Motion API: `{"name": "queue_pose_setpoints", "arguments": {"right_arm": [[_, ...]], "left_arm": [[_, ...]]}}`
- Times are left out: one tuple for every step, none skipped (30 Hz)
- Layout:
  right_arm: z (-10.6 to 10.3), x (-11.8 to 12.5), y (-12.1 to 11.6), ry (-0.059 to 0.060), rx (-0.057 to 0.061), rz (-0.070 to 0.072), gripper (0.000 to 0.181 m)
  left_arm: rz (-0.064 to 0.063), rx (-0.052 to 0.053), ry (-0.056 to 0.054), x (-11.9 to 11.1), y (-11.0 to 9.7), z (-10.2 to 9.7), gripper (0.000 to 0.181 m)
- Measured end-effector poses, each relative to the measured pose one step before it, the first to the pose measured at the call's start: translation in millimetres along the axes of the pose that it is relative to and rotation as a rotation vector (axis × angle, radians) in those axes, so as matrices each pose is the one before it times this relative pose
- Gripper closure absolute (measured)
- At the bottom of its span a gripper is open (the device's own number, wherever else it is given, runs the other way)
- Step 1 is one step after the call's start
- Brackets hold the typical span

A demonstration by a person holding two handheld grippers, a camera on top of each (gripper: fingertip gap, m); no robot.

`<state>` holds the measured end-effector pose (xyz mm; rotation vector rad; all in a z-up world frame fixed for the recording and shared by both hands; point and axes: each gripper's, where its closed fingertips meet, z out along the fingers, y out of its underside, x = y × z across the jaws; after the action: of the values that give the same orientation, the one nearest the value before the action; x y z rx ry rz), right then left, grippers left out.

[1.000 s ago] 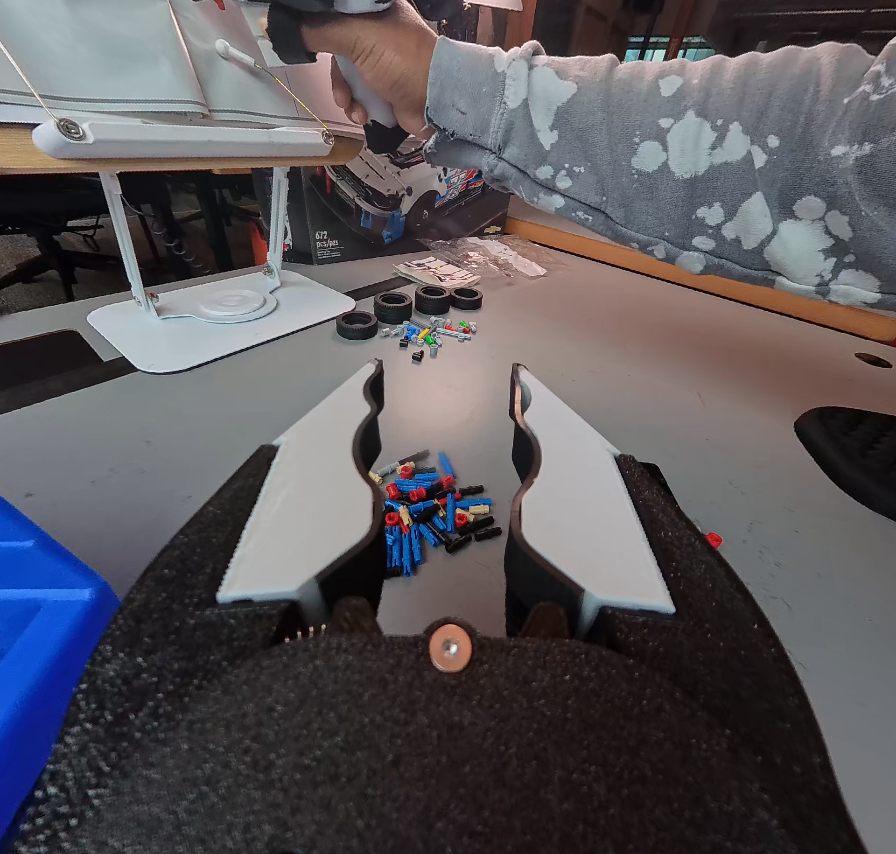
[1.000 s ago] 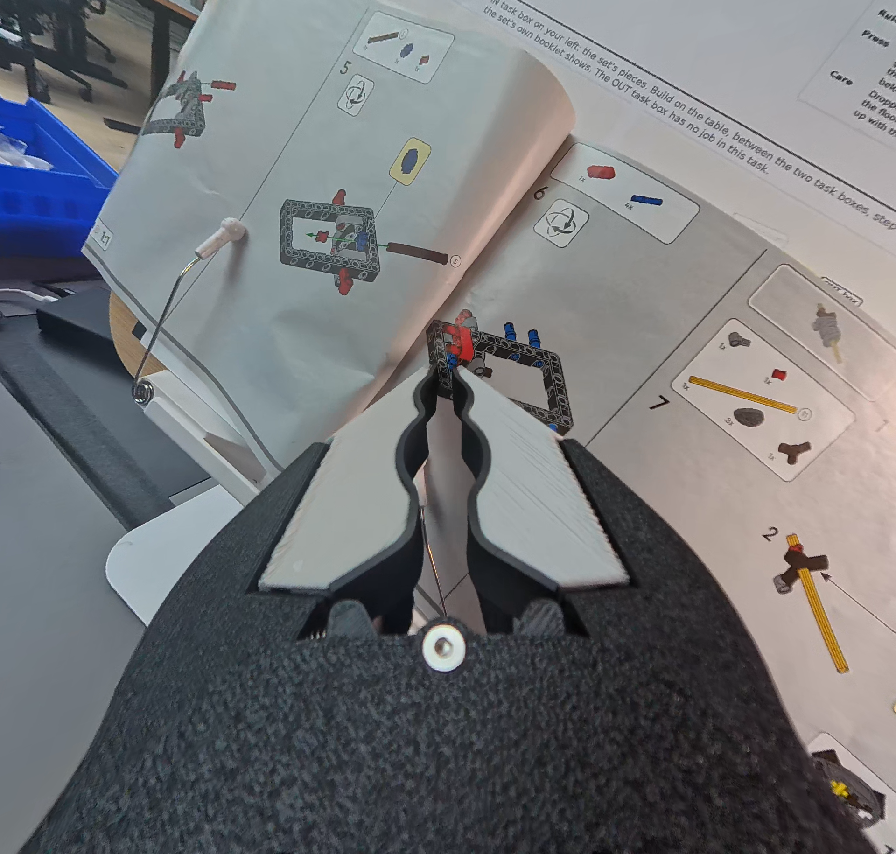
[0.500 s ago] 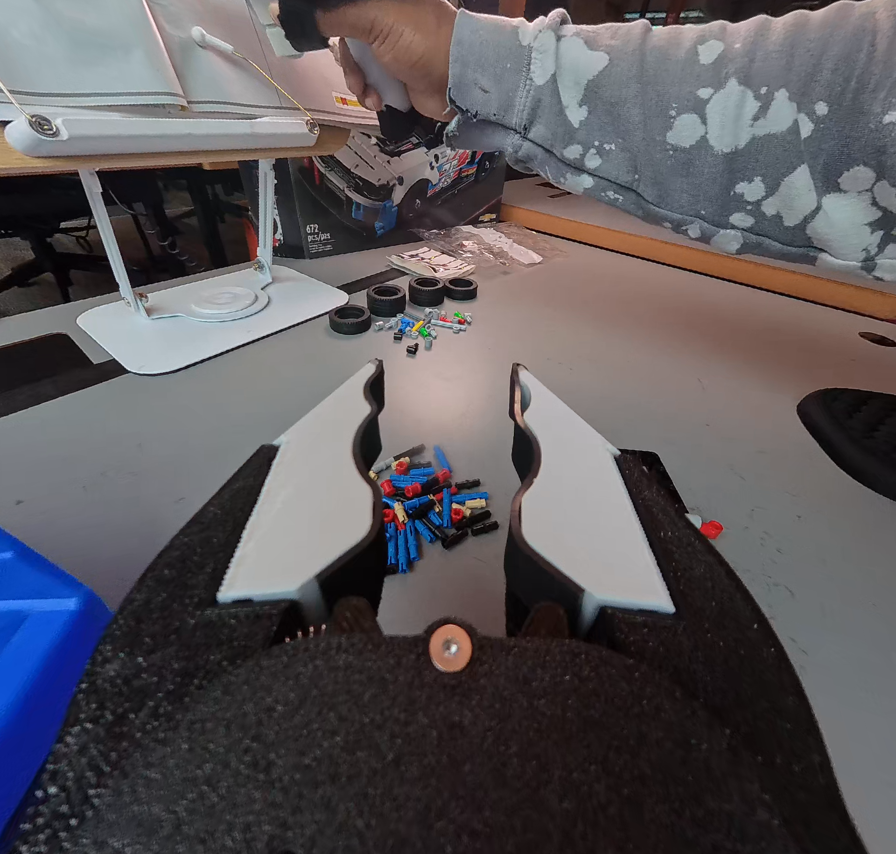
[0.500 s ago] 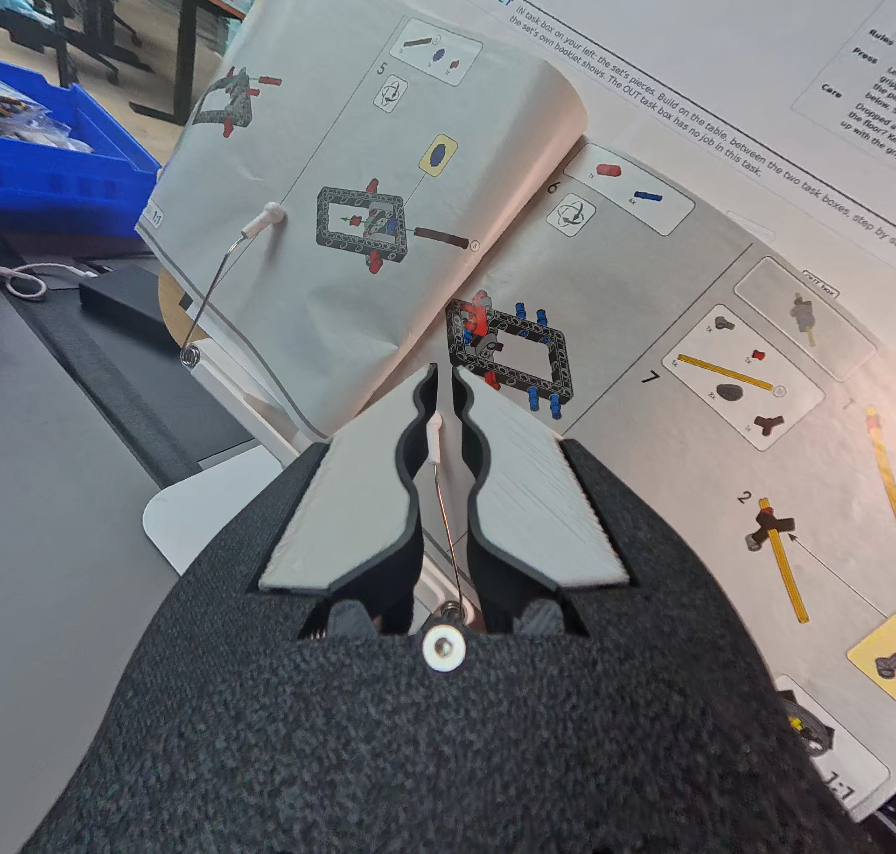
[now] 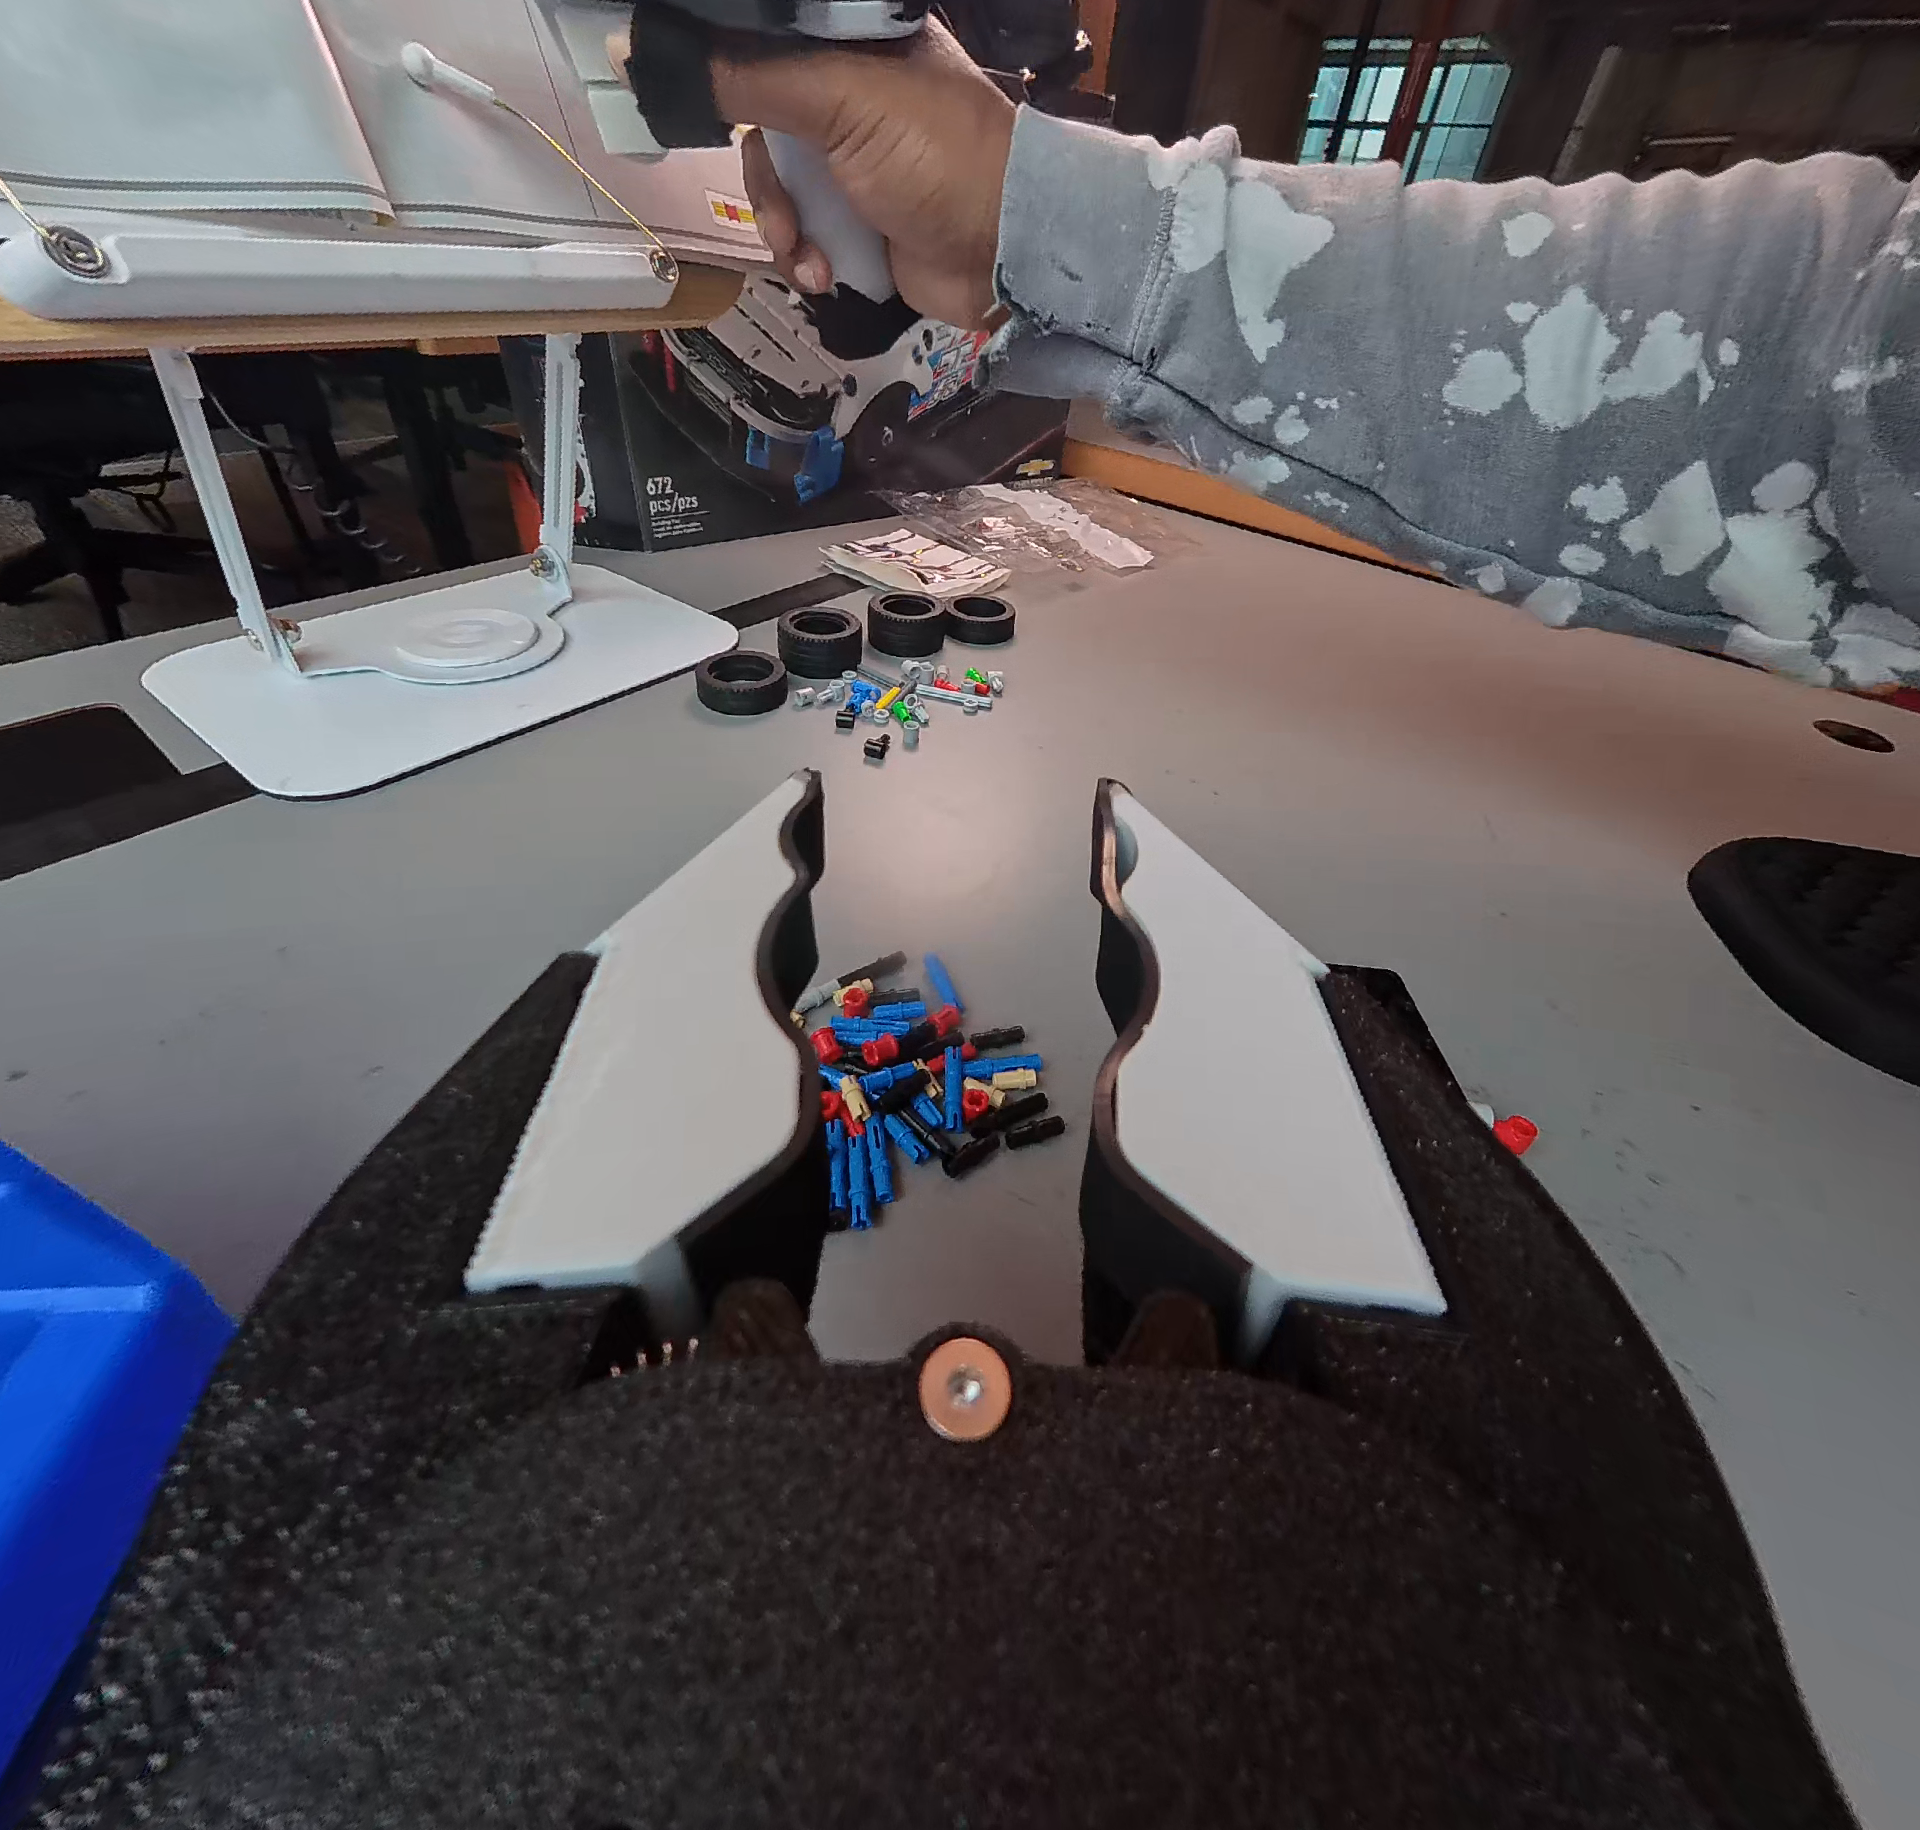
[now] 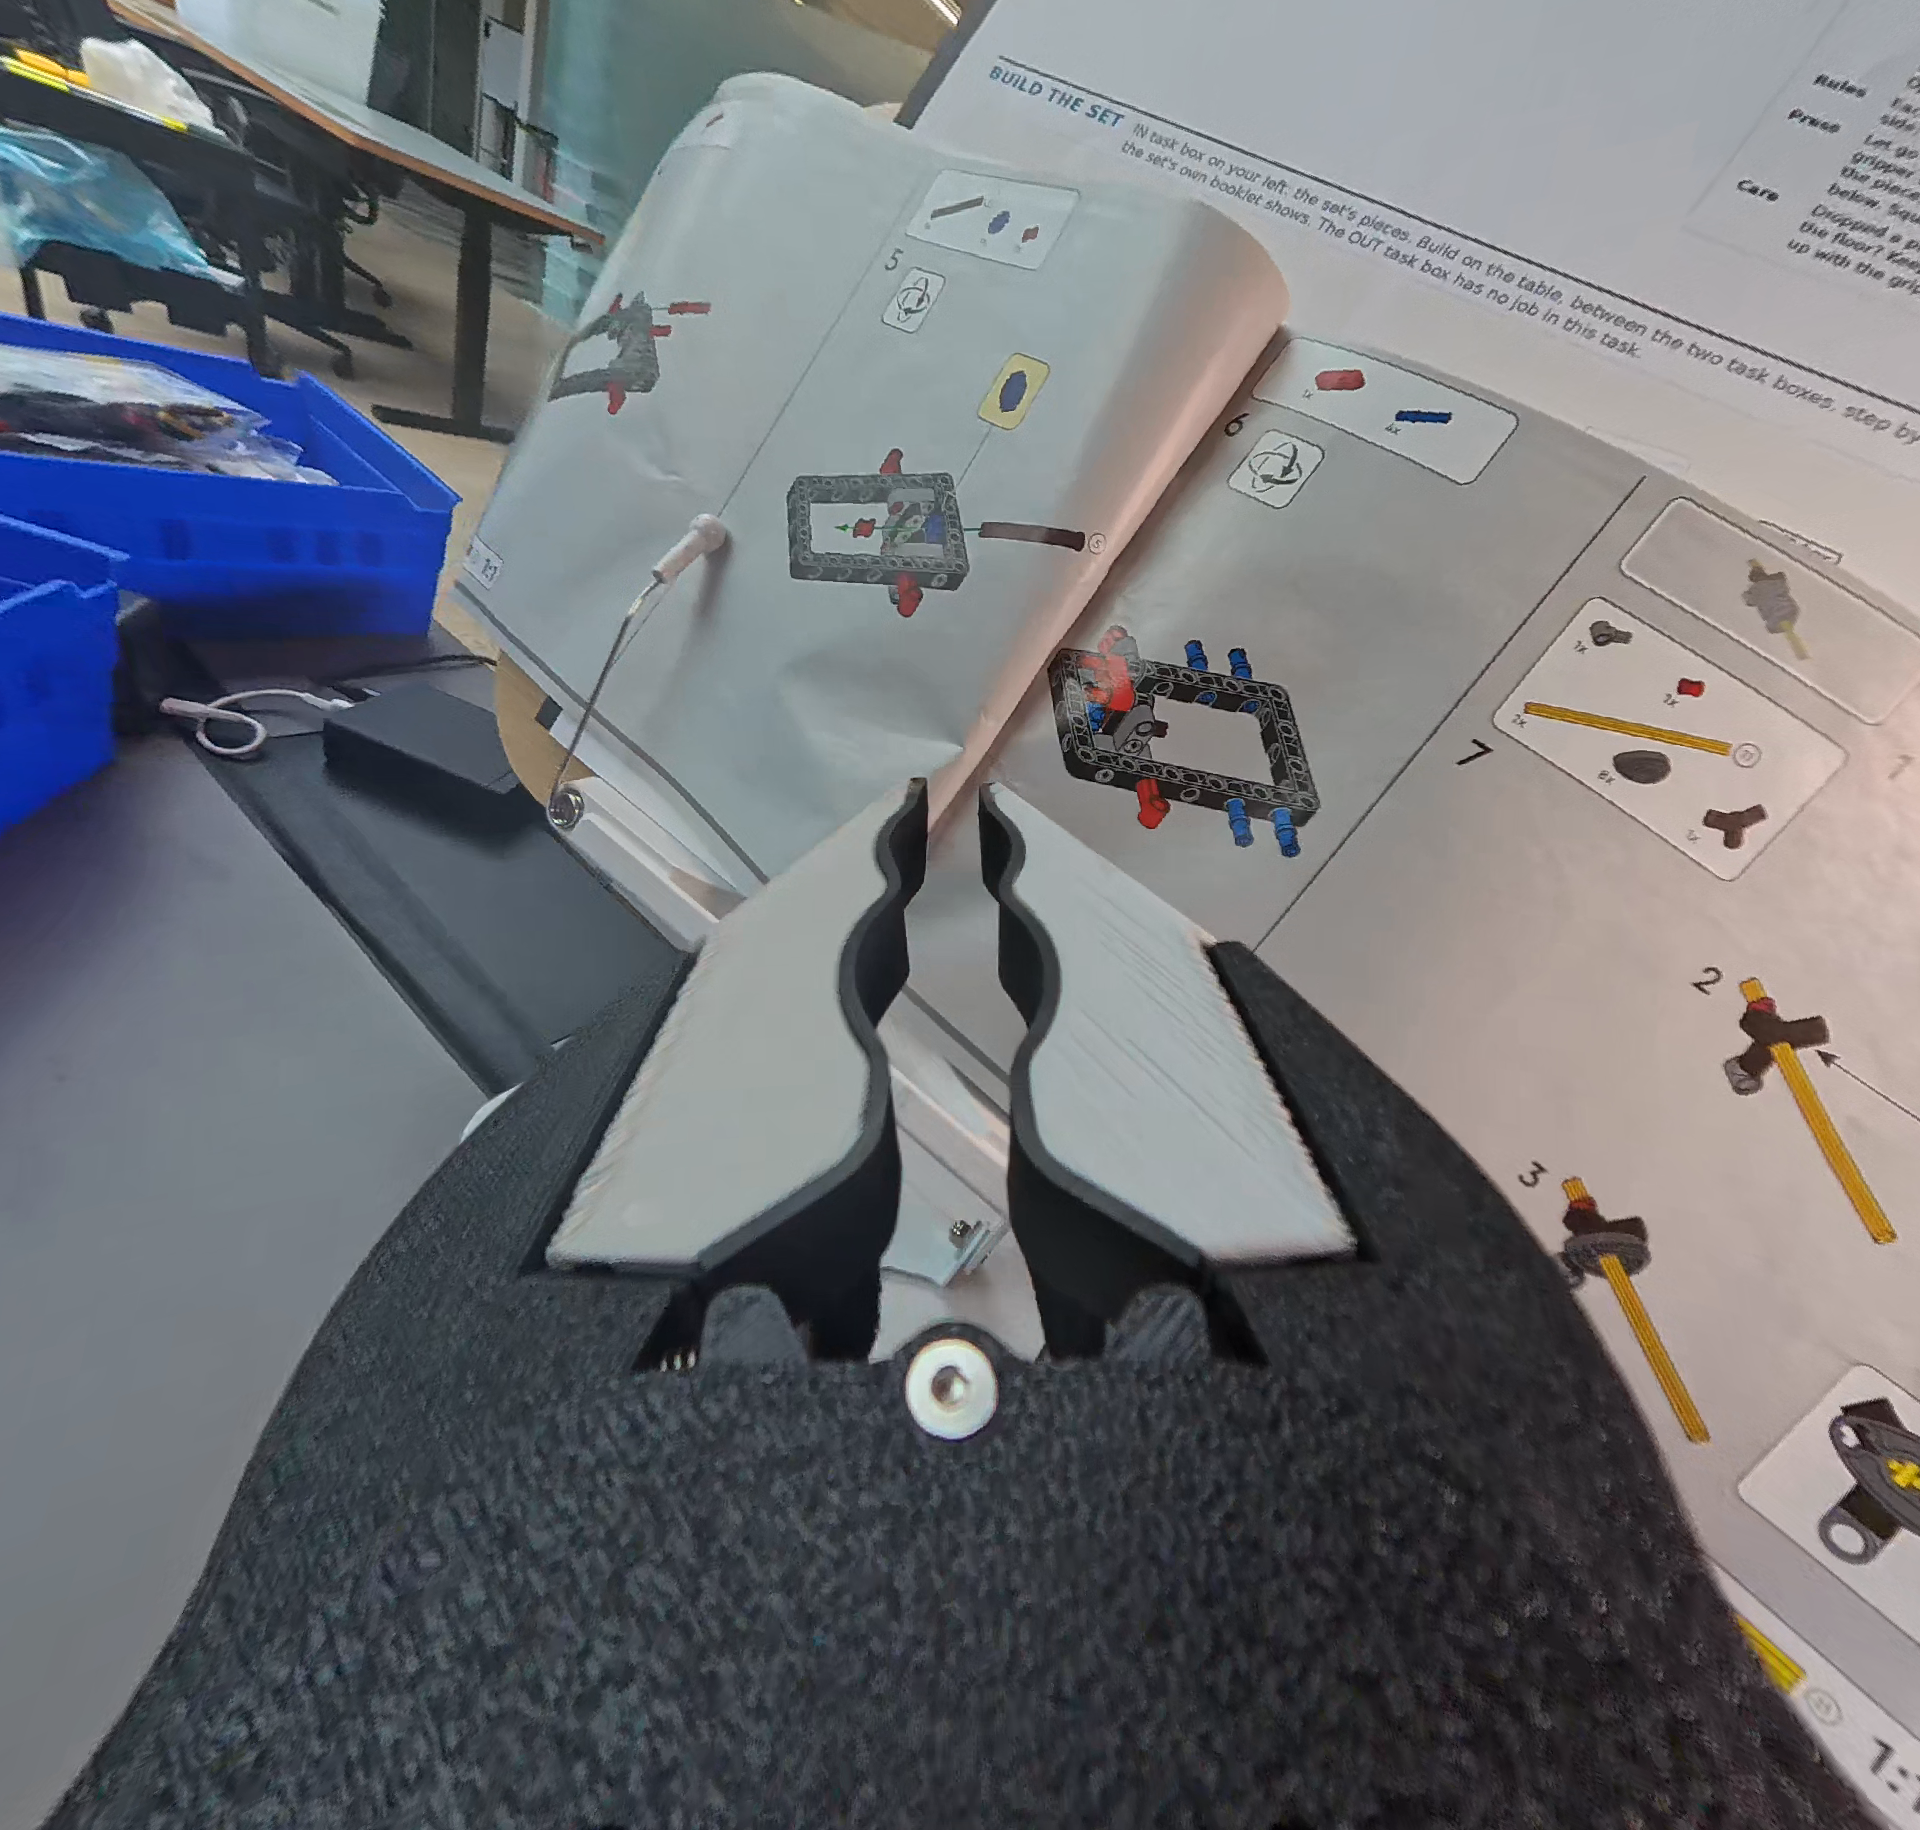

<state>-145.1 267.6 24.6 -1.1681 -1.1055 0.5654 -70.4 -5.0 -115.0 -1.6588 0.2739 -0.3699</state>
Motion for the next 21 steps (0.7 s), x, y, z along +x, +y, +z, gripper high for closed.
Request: {"name": "queue_pose_setpoints", "arguments": {"right_arm": [[-5.45,-4.47,-3.71,-0.0023,0.0183,0.015,0.171],[-5.52,-4.52,-3.93,-0.0028,0.0181,0.016,0.17],[-5.08,-4.82,-3.51,-0.0048,0.0156,0.0122,0.17],[-4.66,-4.8,-3.27,-0.0046,0.0131,0.0082,0.169],[-4.4,-5.56,-2.82,-0.0084,0.0119,0.0019,0.169],[-4.66,-6.09,-2.38,-0.0089,0.0083,-0.0015,0.169],[-5.73,-7.44,-2.32,-0.0132,0.0082,0.0034,0.169],[-7.29,-8.84,-2.01,-0.0198,0.0107,0.0124,0.168],[-9.17,-10.88,-0.92,-0.0296,0.0092,0.0249,0.169],[-10.17,-12.71,0.43,-0.0382,0.0095,0.0351,0.169],[-10.44,-12.88,2.48,-0.0386,0.0038,0.0332,0.17],[-9.71,-9.86,3.66,-0.0208,0.0038,0.0221,0.17],[-8.69,-6.96,4.62,-0.0063,0.0009,0.012,0.172],[-7.55,-5.37,5.32,-0.0027,-0.0024,0.0096,0.173],[-6.42,-3.99,5.53,0.0007,-0.002,0.014,0.175],[-5.71,-3.61,6.21,-0.0001,-0.0025,0.016,0.177],[-5.22,-3.25,6.11,0.0021,0.0019,0.0209,0.179],[-4.95,-3.51,5.35,0.0008,0.0117,0.0256,0.181],[-4.37,-4.81,5.23,-0.0084,0.0155,0.0172,0.181],[-3.32,-4.08,5.56,-0.0049,0.0103,0.0037,0.181],[-1.81,-2.45,5.95,0.0025,-0.0006,-0.0051,0.181]], "left_arm": [[-0.001,-0.0018,0.0016,0.13,0.4,0.26,0.13],[0.0002,-0.003,0.002,0.29,0.55,0.48,0.13],[0.0013,-0.0035,0.0018,0.49,0.75,0.48,0.131],[0.002,-0.0029,0.0011,0.43,0.66,0.56,0.131],[0.0026,-0.0029,0.001,0.51,0.67,0.51,0.131],[0.0027,-0.0029,-0.0002,0.39,0.48,0.4,0.131],[0.0026,-0.0005,-0.0024,0.04,0.08,0.21,0.131],[0.0011,0.0013,-0.0026,-0.19,-0.15,-0.01,0.132],[-0.0016,0.0021,-0.0037,-0.54,-0.46,-0.27,0.132],[-0.0037,0.0036,-0.0053,-1.08,-0.85,-0.61,0.133],[-0.0052,0.004,-0.0039,-0.97,-0.91,-0.65,0.135],[-0.0068,0.0036,-0.0018,-0.89,-0.7,-0.67,0.136],[-0.0074,0.0035,-0.0017,-1.14,-0.67,-0.25,0.137],[-0.0074,0.0027,-0.0031,-1.48,-0.52,0.08,0.138],[-0.0074,0.0018,-0.0037,-1.66,-0.45,0.51,0.139],[-0.0071,0.0014,-0.0019,-1.4,-0.35,0.95,0.14],[-0.0061,0.0005,0.0007,-0.85,-0.01,1.02,0.142],[-0.0027,-0.0008,0.004,0.17,0.16,0.81,0.144],[0.002,-0.0007,0.0068,1.3,0.34,0.28,0.152],[0.0056,0.002,0.0034,1.25,-0.1,-0.34,0.16],[0.01,0.0069,-0.007,-0.22,-1.63,-0.54,0.167]]}}
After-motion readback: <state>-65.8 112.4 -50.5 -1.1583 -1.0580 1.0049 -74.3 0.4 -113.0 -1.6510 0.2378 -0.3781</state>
